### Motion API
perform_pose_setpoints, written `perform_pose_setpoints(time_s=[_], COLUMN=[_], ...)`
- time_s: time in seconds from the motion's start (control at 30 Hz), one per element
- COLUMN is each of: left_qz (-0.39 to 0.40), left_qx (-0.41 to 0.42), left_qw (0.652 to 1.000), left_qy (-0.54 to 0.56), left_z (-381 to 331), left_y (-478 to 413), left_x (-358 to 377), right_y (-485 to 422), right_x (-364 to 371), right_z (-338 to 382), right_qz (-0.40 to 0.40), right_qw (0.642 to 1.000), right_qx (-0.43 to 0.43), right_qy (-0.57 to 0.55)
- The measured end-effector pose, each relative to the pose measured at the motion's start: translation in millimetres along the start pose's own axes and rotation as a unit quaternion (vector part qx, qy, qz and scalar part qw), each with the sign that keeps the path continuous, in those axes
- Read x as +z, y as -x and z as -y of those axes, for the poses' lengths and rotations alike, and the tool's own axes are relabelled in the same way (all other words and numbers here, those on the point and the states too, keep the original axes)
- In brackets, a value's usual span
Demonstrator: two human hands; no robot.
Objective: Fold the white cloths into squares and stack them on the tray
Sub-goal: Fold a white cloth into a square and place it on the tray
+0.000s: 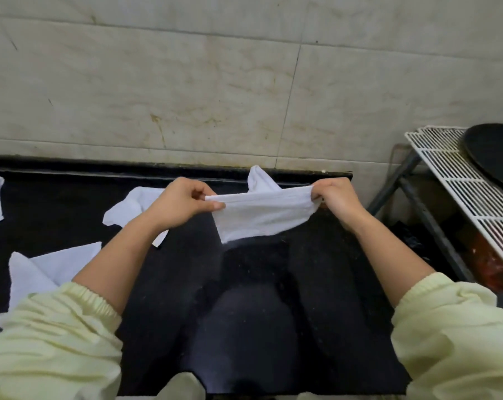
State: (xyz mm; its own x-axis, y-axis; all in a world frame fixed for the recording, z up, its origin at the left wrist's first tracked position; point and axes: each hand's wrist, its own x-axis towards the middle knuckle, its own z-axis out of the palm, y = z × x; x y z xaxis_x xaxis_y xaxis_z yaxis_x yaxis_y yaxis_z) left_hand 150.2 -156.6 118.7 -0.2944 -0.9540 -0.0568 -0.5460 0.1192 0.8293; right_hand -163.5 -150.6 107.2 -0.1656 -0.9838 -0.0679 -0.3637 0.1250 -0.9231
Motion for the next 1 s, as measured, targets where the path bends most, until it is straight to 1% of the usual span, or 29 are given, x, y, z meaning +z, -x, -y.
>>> perform_pose_setpoints(time_s=[0.07, 0.13, 0.23, 0.3, 0.37, 0.43, 0.6, 0.67, 0.73, 0.9, 0.93, 1.0], left_qz=[0.01, 0.048, 0.108, 0.152, 0.21, 0.264, 0.325, 0.324, 0.298, 0.166, 0.141, 0.093], left_qx=[0.006, 0.0, -0.038, -0.071, -0.103, -0.133, -0.22, -0.243, -0.254, -0.249, -0.249, -0.249], left_qw=[1.0, 0.998, 0.993, 0.986, 0.972, 0.954, 0.919, 0.914, 0.92, 0.953, 0.957, 0.964], left_qy=[0.016, 0.028, 0.007, -0.01, -0.032, -0.041, -0.026, -0.018, 0.0, 0.054, 0.052, 0.016], left_z=[3.1, 8.0, 22.8, 35.0, 47.1, 57.4, 80.3, 88.3, 93.7, 97.5, 97.8, 100.8], left_y=[4.3, 10.5, 18.7, 23.1, 30.9, 40.4, 59.1, 60.9, 58.6, 42.5, 39.1, 33.5], left_x=[-3.2, -3.0, 1.0, 6.3, 14.0, 26.1, 62.8, 70.7, 74.6, 79.9, 82.6, 90.2], right_y=[-0.6, 3.9, 20.7, 32.1, 44.3, 58.2, 84.7, 86.9, 85.5, 68.2, 64.2, 58.4], right_x=[-1.1, 0.1, 6.7, 10.6, 13.5, 16.6, 24.8, 26.9, 28.4, 35.5, 37.5, 42.7], right_z=[-4.2, -11.7, -27.6, -42.9, -60.6, -78.7, -116.1, -123.2, -127.0, -128.5, -130.4, -134.1], right_qz=[0.018, 0.039, 0.083, 0.138, 0.191, 0.228, 0.279, 0.281, 0.267, 0.153, 0.141, 0.127], right_qw=[1.0, 0.998, 0.991, 0.979, 0.961, 0.944, 0.912, 0.908, 0.913, 0.952, 0.955, 0.96], right_qx=[0.021, 0.047, 0.101, 0.15, 0.198, 0.239, 0.298, 0.305, 0.302, 0.262, 0.256, 0.246], right_qy=[-0.013, -0.018, -0.034, -0.028, -0.011, 0.007, 0.048, 0.062, 0.059, 0.042, 0.041, 0.047])
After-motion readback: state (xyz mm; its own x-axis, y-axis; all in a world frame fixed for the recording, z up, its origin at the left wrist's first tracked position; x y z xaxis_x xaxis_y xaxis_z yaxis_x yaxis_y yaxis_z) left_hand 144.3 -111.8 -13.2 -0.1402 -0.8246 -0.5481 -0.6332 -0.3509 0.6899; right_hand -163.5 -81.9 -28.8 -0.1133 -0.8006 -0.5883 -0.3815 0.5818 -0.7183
